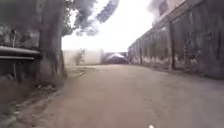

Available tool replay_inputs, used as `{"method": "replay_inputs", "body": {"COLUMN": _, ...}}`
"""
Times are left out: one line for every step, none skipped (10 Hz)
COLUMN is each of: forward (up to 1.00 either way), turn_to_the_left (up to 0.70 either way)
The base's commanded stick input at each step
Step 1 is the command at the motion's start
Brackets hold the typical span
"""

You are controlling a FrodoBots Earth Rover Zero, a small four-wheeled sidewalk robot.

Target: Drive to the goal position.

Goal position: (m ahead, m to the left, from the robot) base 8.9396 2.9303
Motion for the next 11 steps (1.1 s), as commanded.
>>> {"method": "replay_inputs", "body": {"forward": 0.50, "turn_to_the_left": 0.00}}
{"method": "replay_inputs", "body": {"forward": 0.50, "turn_to_the_left": 0.00}}
{"method": "replay_inputs", "body": {"forward": 0.50, "turn_to_the_left": 0.00}}
{"method": "replay_inputs", "body": {"forward": 0.50, "turn_to_the_left": 0.00}}
{"method": "replay_inputs", "body": {"forward": 0.50, "turn_to_the_left": 0.00}}
{"method": "replay_inputs", "body": {"forward": 0.50, "turn_to_the_left": 0.00}}
{"method": "replay_inputs", "body": {"forward": 0.50, "turn_to_the_left": 0.00}}
{"method": "replay_inputs", "body": {"forward": 0.50, "turn_to_the_left": 0.00}}
{"method": "replay_inputs", "body": {"forward": 0.50, "turn_to_the_left": 0.00}}
{"method": "replay_inputs", "body": {"forward": 0.50, "turn_to_the_left": 0.00}}
{"method": "replay_inputs", "body": {"forward": 0.50, "turn_to_the_left": 0.00}}
